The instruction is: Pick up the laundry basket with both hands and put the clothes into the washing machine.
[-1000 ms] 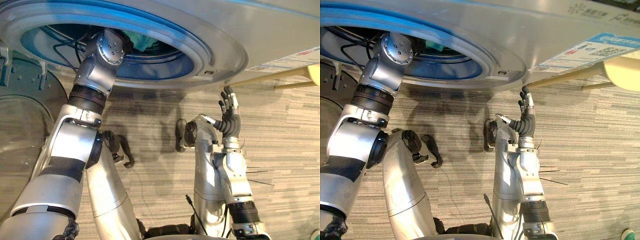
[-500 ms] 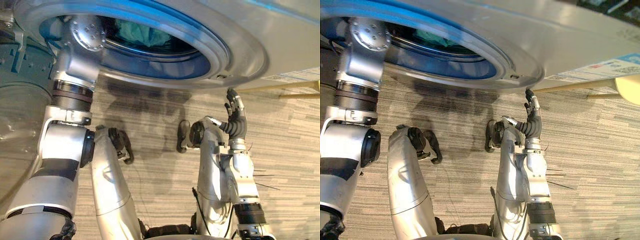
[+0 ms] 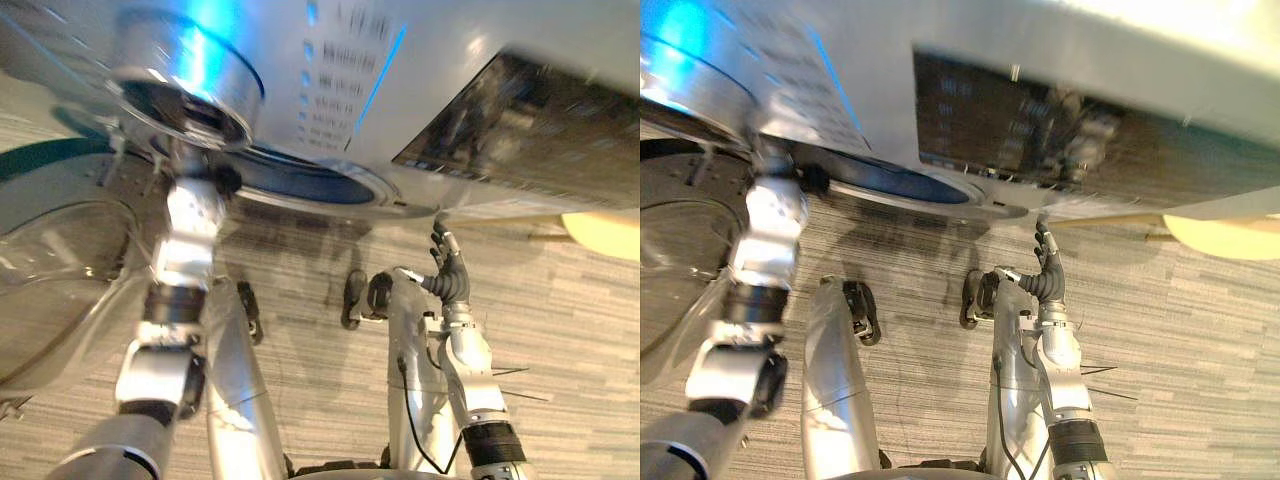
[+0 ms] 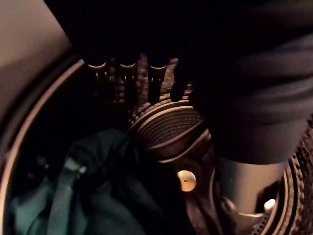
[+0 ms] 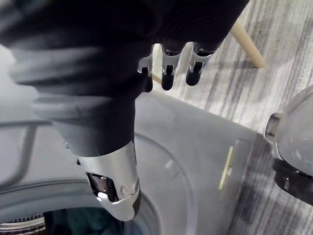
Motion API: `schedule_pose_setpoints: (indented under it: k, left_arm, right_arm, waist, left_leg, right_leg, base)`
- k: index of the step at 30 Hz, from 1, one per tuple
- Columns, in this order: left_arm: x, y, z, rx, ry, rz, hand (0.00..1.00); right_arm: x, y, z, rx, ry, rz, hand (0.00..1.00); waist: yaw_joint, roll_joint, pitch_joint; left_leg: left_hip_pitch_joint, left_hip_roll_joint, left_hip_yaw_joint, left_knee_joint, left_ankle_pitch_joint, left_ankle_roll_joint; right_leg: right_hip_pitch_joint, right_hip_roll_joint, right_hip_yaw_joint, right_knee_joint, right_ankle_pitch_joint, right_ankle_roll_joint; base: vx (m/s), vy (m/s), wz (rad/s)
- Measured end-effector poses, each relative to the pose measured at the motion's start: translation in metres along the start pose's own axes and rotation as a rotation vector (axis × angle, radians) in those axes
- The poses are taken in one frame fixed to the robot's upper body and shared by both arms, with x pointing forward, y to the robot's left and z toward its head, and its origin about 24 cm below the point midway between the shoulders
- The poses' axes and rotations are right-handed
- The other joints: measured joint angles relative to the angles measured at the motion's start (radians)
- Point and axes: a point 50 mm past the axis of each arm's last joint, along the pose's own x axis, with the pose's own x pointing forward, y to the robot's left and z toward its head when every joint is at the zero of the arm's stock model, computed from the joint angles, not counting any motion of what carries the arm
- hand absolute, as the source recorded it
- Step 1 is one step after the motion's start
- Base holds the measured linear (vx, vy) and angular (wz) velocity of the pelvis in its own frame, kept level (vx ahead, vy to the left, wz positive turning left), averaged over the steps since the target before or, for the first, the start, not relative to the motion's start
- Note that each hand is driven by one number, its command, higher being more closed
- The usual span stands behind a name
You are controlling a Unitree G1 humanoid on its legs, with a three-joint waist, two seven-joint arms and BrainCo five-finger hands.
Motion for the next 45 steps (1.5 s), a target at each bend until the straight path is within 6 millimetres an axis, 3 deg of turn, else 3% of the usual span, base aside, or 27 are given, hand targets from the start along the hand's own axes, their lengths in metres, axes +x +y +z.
schedule_pose_setpoints:
  k: [1, 3, 4, 6, 12, 14, 16, 20, 25, 29, 31, 32, 33, 34, 35, 37, 38, 39, 40, 42, 43, 44, 45]
  left_arm:
    - [-0.012, -0.004, -0.012, -0.049, 0.055, -0.009, 0.0]
    - [-0.068, -0.015, -0.063, -0.177, 0.299, -0.049, 0.0]
    - [-0.082, -0.017, -0.073, -0.198, 0.357, -0.06, 0.0]
    - [-0.13, -0.014, -0.108, -0.216, 0.555, -0.082, 0.0]
    - [-0.227, -0.003, -0.162, -0.165, 0.955, -0.111, 0.0]
    - [-0.244, 0.003, -0.172, -0.14, 1.037, -0.114, 0.0]
    - [-0.262, 0.005, -0.179, -0.078, 1.114, -0.155, 0.0]
    - [-0.271, 0.013, -0.185, 0.005, 1.154, -0.209, 0.0]
    - [-0.261, 0.006, -0.185, 0.024, 1.125, -0.263, 0.0]
    - [-0.266, 0.006, -0.186, 0.045, 1.147, -0.291, 0.0]
    - [-0.263, 0.008, -0.187, 0.056, 1.14, -0.292, 0.0]
    - [-0.258, 0.01, -0.187, 0.063, 1.129, -0.288, 0.0]
    - [-0.255, 0.01, -0.187, 0.065, 1.122, -0.289, 0.0]
    - [-0.254, 0.013, -0.188, 0.074, 1.119, -0.287, 0.0]
    - [-0.253, 0.023, -0.189, 0.1, 1.121, -0.281, 0.0]
    - [-0.254, 0.028, -0.19, 0.117, 1.125, -0.28, 0.0]
    - [-0.256, 0.032, -0.19, 0.129, 1.13, -0.28, 0.0]
    - [-0.255, 0.032, -0.19, 0.141, 1.124, -0.288, 0.0]
    - [-0.253, 0.033, -0.19, 0.152, 1.122, -0.296, 0.0]
    - [-0.255, 0.032, -0.19, 0.149, 1.128, -0.298, 0.0]
    - [-0.253, 0.031, -0.19, 0.149, 1.122, -0.299, 0.0]
    - [-0.251, 0.03, -0.19, 0.148, 1.116, -0.299, 0.0]
    - [-0.246, 0.027, -0.19, 0.14, 1.104, -0.3, 0.0]
  right_arm:
    - [-0.003, -0.001, -0.004, -0.003, 0.02, -0.002, 0.0]
    - [-0.018, -0.011, -0.032, -0.016, 0.146, -0.035, 0.0]
    - [-0.022, -0.014, -0.039, -0.02, 0.184, -0.042, 0.0]
    - [-0.04, -0.019, -0.065, -0.031, 0.313, -0.061, 0.0]
    - [-0.09, -0.025, -0.116, -0.006, 0.591, -0.104, 0.0]
    - [-0.105, -0.029, -0.13, -0.002, 0.678, -0.122, 0.0]
    - [-0.128, -0.039, -0.149, -0.004, 0.809, -0.163, 0.0]
    - [-0.142, -0.047, -0.159, -0.009, 0.883, -0.188, 0.0]
    - [-0.136, -0.058, -0.158, -0.024, 0.882, -0.211, 0.0]
    - [-0.124, -0.057, -0.155, 0.013, 0.854, -0.231, 0.0]
    - [-0.115, -0.055, -0.153, 0.013, 0.836, -0.224, 0.0]
    - [-0.11, -0.054, -0.151, 0.017, 0.828, -0.222, 0.0]
    - [-0.101, -0.05, -0.149, 0.023, 0.81, -0.212, 0.0]
    - [-0.098, -0.048, -0.148, 0.025, 0.805, -0.205, 0.0]
    - [-0.097, -0.043, -0.148, 0.026, 0.806, -0.189, 0.0]
    - [-0.091, -0.042, -0.146, 0.022, 0.795, -0.181, 0.0]
    - [-0.083, -0.039, -0.143, 0.005, 0.775, -0.155, 0.0]
    - [-0.081, -0.039, -0.142, -0.008, 0.77, -0.143, 0.0]
    - [-0.082, -0.039, -0.143, -0.016, 0.774, -0.135, 0.0]
    - [-0.084, -0.039, -0.143, -0.028, 0.78, -0.127, 0.0]
    - [-0.089, -0.04, -0.146, -0.035, 0.797, -0.124, 0.0]
    - [-0.09, -0.04, -0.147, -0.037, 0.801, -0.123, 0.0]
    - [-0.09, -0.041, -0.147, -0.039, 0.805, -0.123, 0.0]
  waist:
    - [0.003, 0.0, -0.001]
    - [0.019, 0.001, -0.046]
    - [0.025, 0.001, -0.049]
    - [0.027, 0.005, -0.083]
    - [0.028, 0.042, -0.212]
    - [0.024, 0.053, -0.25]
    - [0.023, 0.086, -0.281]
    - [0.017, 0.098, -0.289]
    - [0.014, 0.1, -0.292]
    - [0.009, 0.095, -0.294]
    - [0.0, 0.085, -0.287]
    - [-0.011, 0.083, -0.279]
    - [-0.008, 0.103, -0.275]
    - [-0.006, 0.1, -0.274]
    - [-0.006, 0.072, -0.274]
    - [-0.004, 0.068, -0.267]
    - [-0.004, 0.073, -0.266]
    - [-0.014, 0.065, -0.266]
    - [-0.017, 0.057, -0.257]
    - [-0.035, 0.074, -0.252]
    - [-0.036, 0.076, -0.253]
    - [-0.036, 0.077, -0.253]
    - [-0.037, 0.084, -0.253]
  left_leg:
    - [0.035, -0.001, 0.005, -0.028, 0.005, 0.0]
    - [0.178, -0.001, 0.029, -0.147, 0.025, -0.005]
    - [0.229, -0.002, 0.038, -0.183, 0.032, -0.006]
    - [0.422, -0.006, 0.074, -0.339, 0.069, -0.005]
    - [0.776, -0.037, 0.183, -0.728, 0.195, 0.012]
    - [0.841, -0.056, 0.199, -0.843, 0.244, 0.014]
    - [0.946, -0.077, 0.223, -1.027, 0.327, 0.016]
    - [1.033, -0.083, 0.239, -1.107, 0.354, 0.014]
    - [1.052, -0.111, 0.213, -1.132, 0.364, 0.029]
    - [1.085, -0.142, 0.316, -1.167, 0.363, 0.031]
    - [1.075, -0.153, 0.379, -1.151, 0.337, 0.056]
    - [1.071, -0.142, 0.455, -1.144, 0.317, 0.065]
    - [1.079, -0.093, 0.564, -1.139, 0.315, 0.063]
    - [1.094, -0.076, 0.603, -1.132, 0.311, 0.057]
    - [1.128, -0.076, 0.693, -1.118, 0.294, 0.042]
    - [1.183, -0.062, 0.825, -1.111, 0.28, 0.035]
    - [1.21, -0.052, 0.893, -1.123, 0.275, 0.028]
    - [1.228, -0.06, 0.936, -1.116, 0.258, -0.002]
    - [1.265, -0.048, 1.017, -1.076, 0.219, -0.039]
    - [1.309, 0.001, 1.079, -0.989, 0.187, -0.048]
    - [1.291, 0.074, 1.009, -0.818, 0.188, -0.01]
    - [1.269, 0.106, 0.962, -0.735, 0.198, 0.029]
    - [1.196, 0.162, 0.833, -0.551, 0.212, 0.078]
  right_leg:
    - [0.035, 0.0, -0.003, -0.024, 0.001, 0.0]
    - [0.172, 0.008, -0.013, -0.132, 0.011, 0.008]
    - [0.22, 0.012, -0.013, -0.166, 0.018, 0.012]
    - [0.402, 0.014, -0.03, -0.311, 0.054, 0.021]
    - [0.718, 0.03, -0.029, -0.672, 0.173, 0.055]
    - [0.772, 0.032, -0.032, -0.771, 0.211, 0.064]
    - [0.865, 0.049, -0.032, -0.939, 0.289, 0.07]
    - [0.953, 0.074, -0.012, -1.054, 0.347, 0.074]
    - [0.983, 0.089, 0.052, -1.168, 0.427, 0.088]
    - [0.943, 0.1, 0.237, -1.272, 0.539, 0.105]
    - [0.886, 0.108, 0.308, -1.295, 0.579, 0.111]
    - [0.86, 0.091, 0.207, -1.31, 0.535, 0.059]
    - [0.834, 0.07, -0.047, -1.276, 0.473, -0.036]
    - [0.818, 0.056, -0.143, -1.228, 0.464, -0.05]
    - [0.815, 0.02, -0.343, -1.134, 0.409, -0.111]
    - [0.832, -0.018, -0.539, -1.098, 0.371, -0.173]
    - [0.827, -0.041, -0.634, -1.052, 0.337, -0.169]
    - [0.815, -0.06, -0.663, -1.01, 0.33, -0.129]
    - [0.792, -0.046, -0.609, -0.971, 0.365, -0.083]
    - [0.791, 0.006, -0.552, -0.958, 0.363, -0.079]
    - [0.793, 0.046, -0.497, -0.964, 0.364, -0.08]
    - [0.794, 0.065, -0.476, -0.969, 0.363, -0.08]
    - [0.797, 0.104, -0.429, -0.986, 0.362, -0.082]
  base:
    - [0.11, -0.042, 0.12]
    - [0.19, -0.062, 0.07]
    - [0.23, -0.049, 0.05]
    - [0.2, -0.005, 0.02]
    - [0.16, 0.067, -0.08]
    - [0.13, 0.048, 0.02]
    - [0.17, 0.07, -0.06]
    - [0.1, 0.053, -0.18]
    - [-0.01, 0.06, -0.31]
    - [-0.08, 0.078, -1.32]
    - [-0.15, 0.019, -1.69]
    - [-0.21, 0.02, -1.98]
    - [-0.17, 0.022, -2.1]
    - [-0.06, -0.016, -2.49]
    - [0.03, -0.052, -2.17]
    - [0.04, -0.111, -2.6]
    - [0.06, -0.15, -2.48]
    - [0.09, -0.212, -2.82]
    - [0.1, -0.186, -2.18]
    - [0.19, -0.164, -1.81]
    - [0.26, -0.13, -1.49]
    - [0.3, -0.148, -1.68]
    - [0.18, -0.089, -1.26]
